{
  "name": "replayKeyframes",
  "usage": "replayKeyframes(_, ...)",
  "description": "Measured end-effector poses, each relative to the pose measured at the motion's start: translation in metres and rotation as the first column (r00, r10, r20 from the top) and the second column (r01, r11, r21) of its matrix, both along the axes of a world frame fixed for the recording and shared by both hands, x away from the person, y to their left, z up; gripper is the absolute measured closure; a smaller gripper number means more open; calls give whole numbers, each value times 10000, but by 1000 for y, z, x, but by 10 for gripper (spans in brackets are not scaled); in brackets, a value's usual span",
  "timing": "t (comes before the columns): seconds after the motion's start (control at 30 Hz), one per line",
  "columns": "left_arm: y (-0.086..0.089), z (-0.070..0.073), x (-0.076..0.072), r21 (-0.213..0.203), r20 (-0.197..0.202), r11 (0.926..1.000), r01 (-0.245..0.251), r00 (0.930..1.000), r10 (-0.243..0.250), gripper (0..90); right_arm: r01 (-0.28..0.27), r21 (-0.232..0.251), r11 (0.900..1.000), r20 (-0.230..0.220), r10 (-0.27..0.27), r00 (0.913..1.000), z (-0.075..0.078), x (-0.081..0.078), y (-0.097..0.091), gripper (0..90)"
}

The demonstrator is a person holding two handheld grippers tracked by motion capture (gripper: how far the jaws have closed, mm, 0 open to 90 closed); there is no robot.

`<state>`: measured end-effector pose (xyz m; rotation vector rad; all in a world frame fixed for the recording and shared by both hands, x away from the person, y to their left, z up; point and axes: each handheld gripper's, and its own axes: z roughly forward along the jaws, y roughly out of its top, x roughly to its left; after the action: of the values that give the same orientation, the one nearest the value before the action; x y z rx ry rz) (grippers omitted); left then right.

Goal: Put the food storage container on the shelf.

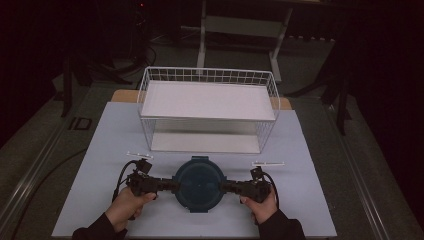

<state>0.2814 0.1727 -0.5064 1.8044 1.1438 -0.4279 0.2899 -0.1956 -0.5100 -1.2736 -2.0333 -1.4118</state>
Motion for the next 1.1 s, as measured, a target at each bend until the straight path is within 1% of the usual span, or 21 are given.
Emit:
replayKeyframes(0.07, -1, 3, -1, 59, 255, 10000, -63, 9997, 61, 565, -22, 35, 10000, 44, 22, 10000, 0, 0, -1, 569)
replayKeyframes(0.1, -2, 4, -1, 34, 284, 10000, -86, 9996, 85, 566, -15, 55, 10000, 114, 15, 9999, 0, 1, -1, 569)
replayKeyframes(0.13, -3, 7, -1, 21, 408, 9999, -148, 9991, 147, 566, -13, 131, 9999, 152, 11, 9999, 2, 1, -2, 569)
replayKeyframes(0.2, -4, 12, -1, 25, 583, 9998, -174, 9982, 172, 566, -28, 129, 9999, 418, 23, 9991, 7, 2, -4, 569)
replayKeyframes(0.23, -5, 14, -1, -21, 669, 9996, -286, 9973, 287, 566, 8, 134, 9999, 490, -15, 9988, 9, 2, -4, 569)
replayKeyframes(0.3, -7, 20, -1, -5, 903, 9993, -373, 9952, 372, 565, 15, 144, 9999, 767, -26, 9970, 15, 3, -6, 569)
replayKeyframes(0.33, -7, 22, -1, -6, 1047, 9992, -397, 9937, 395, 565, 12, 130, 9999, 893, -23, 9960, 17, 4, -6, 569)
replayKeyframes(0.4, -8, 27, 0, -4, 1207, 9992, -393, 9919, 391, 565, -38, 146, 9999, 1089, 22, 9940, 23, 6, -7, 569)
replayKeyframes(0.47, -9, 32, 1, -28, 1377, 9990, -436, 9895, 435, 566, -103, 97, 9999, 1262, 90, 9920, 28, 8, -8, 569)
replayKeyframes(0.5, -10, 35, 3, 18, 1519, 9990, -449, 9874, 441, 566, -100, 107, 9999, 1381, 84, 9904, 30, 10, -8, 569)
replayKeyframes(0.53, -10, 37, 4, -31, 1611, 9987, -515, 9856, 513, 566, -128, 50, 9999, 1503, 119, 9886, 34, 12, -9, 568)
replayKeyframes(0.57, -11, 39, 5, -5, 1706, 9988, -497, 9841, 491, 566, -93, 111, 9999, 1543, 75, 9880, 36, 13, -9, 568)
replayKeyframes(0.6, -11, 39, 5, -5, 1706, 9988, -497, 9841, 491, 565, -93, 111, 9999, 1543, 75, 9880, 36, 13, -9, 568)
replayKeyframes(0.63, -12, 44, 8, 16, 1947, 9984, -560, 9793, 546, 565, -89, 107, 9999, 1619, 71, 9868, 37, 15, -10, 568)
replayKeyframes(0.67, -13, 46, 9, 43, 2050, 9982, -591, 9771, 569, 565, -69, 164, 9998, 1823, 38, 9832, 41, 18, -11, 569)
replayKeyframes(0.7, -15, 48, 11, 63, 2120, 9982, -603, 9756, 576, 565, -66, 164, 9998, 1933, 33, 9811, 42, 21, -12, 568)
replayKeyframes(0.8, -18, 51, 17, 123, 2318, 9980, -625, 9710, 579, 564, -46, 196, 9998, 2142, 3, 9768, 45, 26, -14, 568)
replayKeyframes(0.87, -20, 51, 22, 161, 2442, 9977, -662, 9678, 603, 564, -47, 196, 9998, 2140, 4, 9768, 45, 31, -16, 568)
replayKeyframes(0.97, -25, 50, 29, 172, 2530, 9974, -706, 9653, 639, 564, -46, 149, 9999, 2200, 12, 9755, 44, 39, -20, 568)
replayKeyframes(1.1, -30, 45, 41, 75, 2528, 9971, -761, 9649, 718, 564, 56, 118, 9999, 2234, -81, 9747, 41, 49, -25, 568)
